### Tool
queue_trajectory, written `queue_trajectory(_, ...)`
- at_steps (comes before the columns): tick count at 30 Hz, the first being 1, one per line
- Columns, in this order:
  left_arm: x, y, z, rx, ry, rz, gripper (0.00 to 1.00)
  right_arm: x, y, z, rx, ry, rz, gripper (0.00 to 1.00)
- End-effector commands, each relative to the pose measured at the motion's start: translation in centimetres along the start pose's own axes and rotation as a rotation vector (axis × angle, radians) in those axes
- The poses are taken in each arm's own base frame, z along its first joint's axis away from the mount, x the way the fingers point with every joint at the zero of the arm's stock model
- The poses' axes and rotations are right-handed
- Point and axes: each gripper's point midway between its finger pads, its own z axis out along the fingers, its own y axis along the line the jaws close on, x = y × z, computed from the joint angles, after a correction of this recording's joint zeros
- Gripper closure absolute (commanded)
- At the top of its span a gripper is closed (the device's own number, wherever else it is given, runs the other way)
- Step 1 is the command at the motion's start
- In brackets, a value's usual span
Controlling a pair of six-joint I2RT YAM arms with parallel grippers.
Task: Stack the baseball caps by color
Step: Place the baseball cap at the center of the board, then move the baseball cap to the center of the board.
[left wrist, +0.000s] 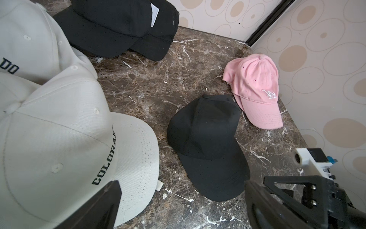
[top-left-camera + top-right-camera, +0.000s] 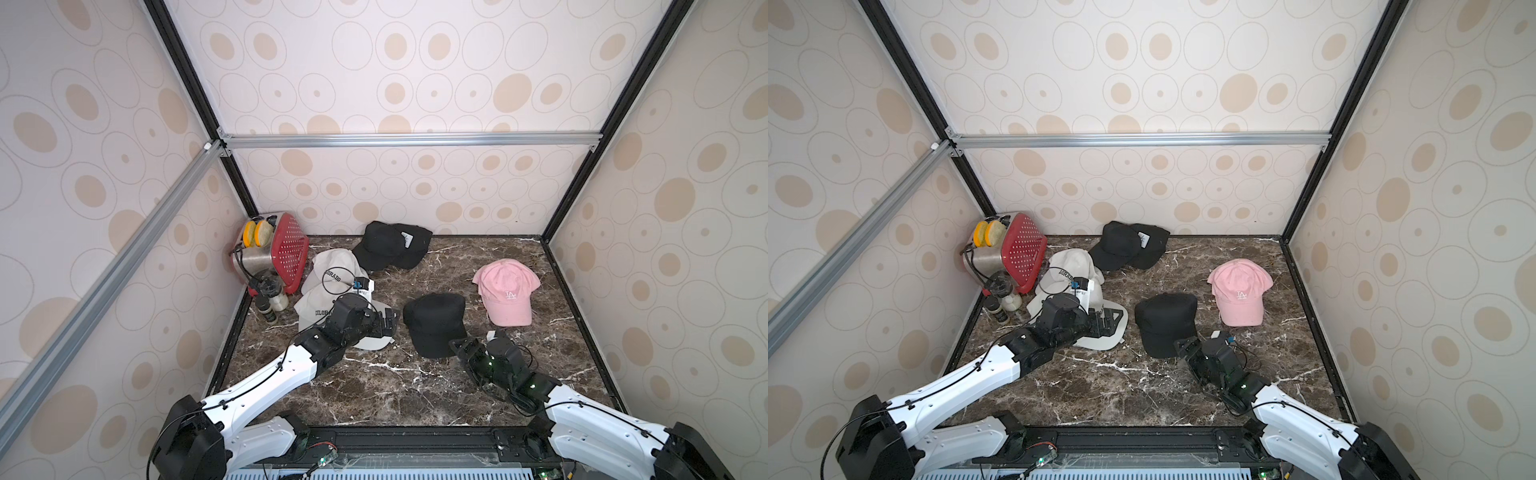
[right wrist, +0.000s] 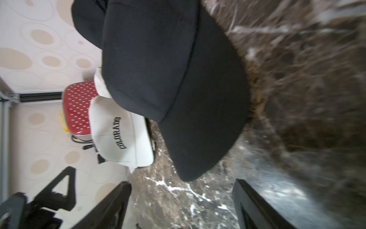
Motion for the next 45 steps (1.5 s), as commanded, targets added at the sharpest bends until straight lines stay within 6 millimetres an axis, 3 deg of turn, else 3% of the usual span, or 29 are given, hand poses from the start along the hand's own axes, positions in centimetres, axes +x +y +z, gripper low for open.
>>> queue_trajectory(1,-1.3,-1.0,-0.1,0.041,-0.02,-0.011,0.01,-1.4,-2.4,-1.0,0.149,-0.077,-0.099,0.0)
queue_trajectory(10,-0.7,-2.8,1.0,0.154,-0.007,-0.059,0.01,-3.9,-0.1,-1.2,0.283,-0.135,-0.47,0.0)
queue_trajectory(18,0.0,-3.6,1.9,0.203,0.021,-0.096,0.01,-5.4,5.1,-1.2,0.211,-0.099,-0.785,0.0)
queue_trajectory(28,1.0,-4.2,3.9,0.203,0.079,-0.094,0.01,-10.0,9.0,-0.4,0.066,-0.03,-0.866,0.0)
queue_trajectory(34,1.7,-4.0,5.7,0.147,0.121,-0.076,0.01,-12.4,9.9,2.1,0.031,0.071,-0.872,0.0)
queue_trajectory(45,2.2,-3.9,9.7,0.107,0.17,-0.061,0.01,-13.5,10.5,6.8,-0.007,0.241,-0.84,0.0)
